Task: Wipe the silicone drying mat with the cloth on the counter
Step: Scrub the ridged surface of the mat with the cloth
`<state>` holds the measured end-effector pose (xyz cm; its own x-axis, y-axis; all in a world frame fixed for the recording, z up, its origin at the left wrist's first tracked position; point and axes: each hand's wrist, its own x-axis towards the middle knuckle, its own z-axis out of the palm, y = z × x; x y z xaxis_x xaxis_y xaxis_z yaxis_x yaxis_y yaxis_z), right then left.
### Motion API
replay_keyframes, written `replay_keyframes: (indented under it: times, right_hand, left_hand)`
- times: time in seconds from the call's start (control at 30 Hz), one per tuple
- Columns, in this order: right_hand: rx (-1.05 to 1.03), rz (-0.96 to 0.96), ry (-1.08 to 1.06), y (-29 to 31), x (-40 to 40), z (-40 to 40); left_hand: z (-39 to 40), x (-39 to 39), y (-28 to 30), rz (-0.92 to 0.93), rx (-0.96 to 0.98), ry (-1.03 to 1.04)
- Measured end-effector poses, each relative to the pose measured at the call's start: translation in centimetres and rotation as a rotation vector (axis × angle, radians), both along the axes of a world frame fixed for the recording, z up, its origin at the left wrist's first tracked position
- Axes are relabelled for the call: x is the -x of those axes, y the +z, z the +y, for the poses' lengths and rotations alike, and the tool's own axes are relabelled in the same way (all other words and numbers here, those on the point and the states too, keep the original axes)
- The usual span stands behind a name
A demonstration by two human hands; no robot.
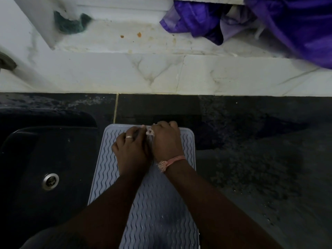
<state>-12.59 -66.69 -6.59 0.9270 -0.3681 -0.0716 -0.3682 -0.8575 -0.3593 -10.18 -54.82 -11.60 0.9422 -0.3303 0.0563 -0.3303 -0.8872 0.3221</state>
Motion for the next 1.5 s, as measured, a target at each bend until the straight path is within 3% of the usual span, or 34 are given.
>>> replay_keyframes:
  times: [0.27,0.5,0.93,1.17,1.5]
  right_hand:
    - [0.044,0.127,-0.203,0.4,3.1,-4.9]
    - [0.016,0.011,0.023,0.7,-1.1,0.6]
    - [0.133,0.129,-0.212,0.6,3.6,-5.6]
    - [0.115,0.003,0.02,0.7,0.6,1.1]
    - [0.19,0.143,-0.137,1.2,2.5,-2.9]
  left_hand:
    - [-0.3,0.0,-0.3,-0.056,-0.012,0.014]
    - [-0.1,0.0,-0.1,-0.018,-0.1,-0.094]
    - [-0.5,-0.1,0.1,-0.045,-0.062,-0.067]
    - [-0.3,0.3,0.2,-0.042,-0.096,-0.192]
    - [-0.5,0.1,0.2,-0.098,-0.095,-0.133]
